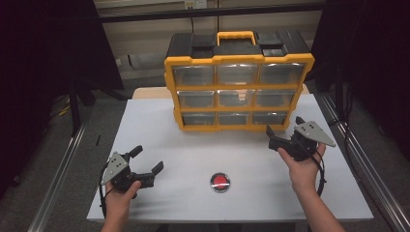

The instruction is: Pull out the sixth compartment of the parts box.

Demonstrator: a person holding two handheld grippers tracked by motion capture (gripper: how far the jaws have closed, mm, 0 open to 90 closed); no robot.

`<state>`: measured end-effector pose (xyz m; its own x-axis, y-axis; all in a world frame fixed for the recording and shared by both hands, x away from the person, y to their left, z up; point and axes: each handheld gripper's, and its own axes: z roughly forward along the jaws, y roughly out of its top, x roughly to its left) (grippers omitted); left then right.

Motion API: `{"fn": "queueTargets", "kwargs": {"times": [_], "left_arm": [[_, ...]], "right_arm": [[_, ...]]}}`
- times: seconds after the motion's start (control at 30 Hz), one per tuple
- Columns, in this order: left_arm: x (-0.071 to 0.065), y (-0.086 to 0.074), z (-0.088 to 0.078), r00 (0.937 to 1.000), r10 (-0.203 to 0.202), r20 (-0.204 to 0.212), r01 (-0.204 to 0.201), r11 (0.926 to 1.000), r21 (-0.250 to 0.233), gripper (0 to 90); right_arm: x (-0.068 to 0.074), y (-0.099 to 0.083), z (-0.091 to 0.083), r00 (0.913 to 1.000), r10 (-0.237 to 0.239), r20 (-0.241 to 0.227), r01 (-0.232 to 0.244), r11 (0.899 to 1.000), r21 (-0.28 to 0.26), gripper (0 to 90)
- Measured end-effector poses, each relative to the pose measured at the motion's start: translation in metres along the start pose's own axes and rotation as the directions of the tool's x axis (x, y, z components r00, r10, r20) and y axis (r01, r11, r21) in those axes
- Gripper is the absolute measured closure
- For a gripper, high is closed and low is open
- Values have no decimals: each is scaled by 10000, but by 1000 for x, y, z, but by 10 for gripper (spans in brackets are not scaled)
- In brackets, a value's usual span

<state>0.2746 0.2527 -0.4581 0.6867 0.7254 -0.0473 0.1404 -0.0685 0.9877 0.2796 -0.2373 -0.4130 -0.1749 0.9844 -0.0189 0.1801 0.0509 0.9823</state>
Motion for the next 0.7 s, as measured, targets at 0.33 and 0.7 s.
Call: {"fn": "queueTargets", "kwargs": {"times": [0.33, 0.7], "left_arm": [[0, 0, 1, 10000, -83, -9, 83, 9999, -65, 21], [1, 0, 1, 10000, 54, 36, -55, 10000, 63, 21]], "right_arm": [[3, 7, 9, 10000, 22, 13, -22, 10000, -13, 13], [0, 15, 16, 9997, 156, 189, -154, 9998, -115, 14]]}}
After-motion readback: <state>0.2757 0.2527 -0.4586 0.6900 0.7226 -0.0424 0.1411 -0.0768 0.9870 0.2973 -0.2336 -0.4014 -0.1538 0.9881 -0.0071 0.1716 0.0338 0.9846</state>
